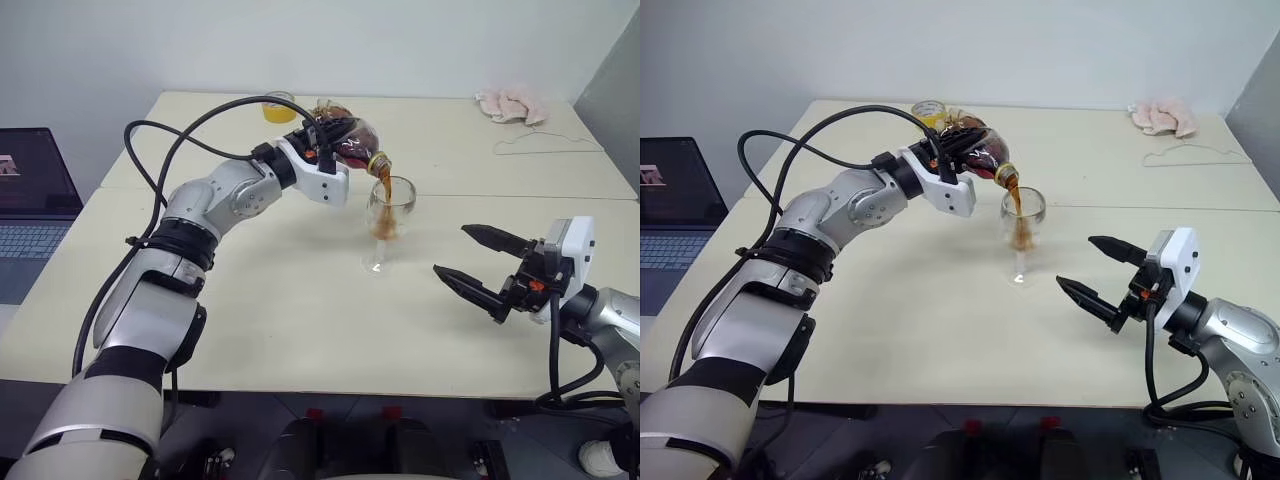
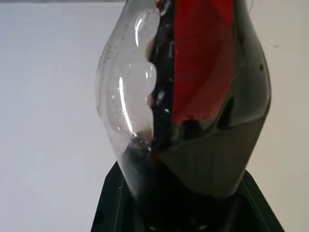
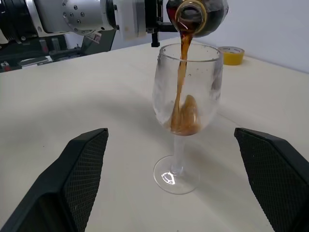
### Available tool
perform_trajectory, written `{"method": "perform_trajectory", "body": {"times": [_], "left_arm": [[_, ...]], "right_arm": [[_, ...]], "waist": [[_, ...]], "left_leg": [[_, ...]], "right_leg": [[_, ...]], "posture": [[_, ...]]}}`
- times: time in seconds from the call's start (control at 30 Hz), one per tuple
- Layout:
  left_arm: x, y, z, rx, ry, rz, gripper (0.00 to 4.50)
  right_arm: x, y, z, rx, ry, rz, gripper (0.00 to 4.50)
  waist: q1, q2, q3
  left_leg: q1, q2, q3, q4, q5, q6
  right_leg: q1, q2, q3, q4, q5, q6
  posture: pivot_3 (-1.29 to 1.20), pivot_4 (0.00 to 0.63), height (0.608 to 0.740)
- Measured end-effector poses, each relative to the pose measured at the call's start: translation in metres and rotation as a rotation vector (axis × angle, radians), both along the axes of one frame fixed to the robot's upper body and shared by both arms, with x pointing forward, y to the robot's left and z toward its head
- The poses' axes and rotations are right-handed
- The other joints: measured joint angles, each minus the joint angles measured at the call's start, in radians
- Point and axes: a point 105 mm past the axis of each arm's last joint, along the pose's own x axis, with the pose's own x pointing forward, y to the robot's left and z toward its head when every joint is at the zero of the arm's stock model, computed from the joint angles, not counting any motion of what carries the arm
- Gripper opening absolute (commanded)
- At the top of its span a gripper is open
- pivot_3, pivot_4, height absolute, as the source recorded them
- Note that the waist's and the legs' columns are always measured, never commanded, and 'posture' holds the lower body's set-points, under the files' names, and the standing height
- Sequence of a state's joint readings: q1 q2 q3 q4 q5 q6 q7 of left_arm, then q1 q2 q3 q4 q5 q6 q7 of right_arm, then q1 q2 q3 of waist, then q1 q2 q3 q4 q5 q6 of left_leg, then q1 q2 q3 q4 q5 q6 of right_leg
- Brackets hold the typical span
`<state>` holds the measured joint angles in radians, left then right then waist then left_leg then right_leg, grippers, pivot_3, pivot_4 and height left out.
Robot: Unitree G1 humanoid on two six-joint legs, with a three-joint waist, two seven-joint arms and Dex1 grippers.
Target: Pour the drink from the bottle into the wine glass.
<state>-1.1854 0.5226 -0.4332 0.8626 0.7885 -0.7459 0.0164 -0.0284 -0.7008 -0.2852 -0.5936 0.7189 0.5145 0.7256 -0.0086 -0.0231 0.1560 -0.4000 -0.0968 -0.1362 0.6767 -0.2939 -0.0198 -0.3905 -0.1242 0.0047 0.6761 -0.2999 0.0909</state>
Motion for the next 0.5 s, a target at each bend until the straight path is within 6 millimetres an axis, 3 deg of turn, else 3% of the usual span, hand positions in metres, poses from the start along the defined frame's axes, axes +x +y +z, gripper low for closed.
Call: {"method": "perform_trajectory", "body": {"times": [0.5], "left_arm": [[0.0002,-0.0039,0.0056,0.024,-0.042,-0.019,0.99]], "right_arm": [[0.0015,0.0018,0.0053,0.015,-0.021,0.003,4.50]], "waist": [[-0.001,0.000,0.000]], "left_leg": [[0.000,0.000,0.000,0.000,0.000,0.000]], "right_leg": [[0.000,0.000,0.000,0.002,0.000,0.000]], "posture": [[0.00,0.150,0.740]]}}
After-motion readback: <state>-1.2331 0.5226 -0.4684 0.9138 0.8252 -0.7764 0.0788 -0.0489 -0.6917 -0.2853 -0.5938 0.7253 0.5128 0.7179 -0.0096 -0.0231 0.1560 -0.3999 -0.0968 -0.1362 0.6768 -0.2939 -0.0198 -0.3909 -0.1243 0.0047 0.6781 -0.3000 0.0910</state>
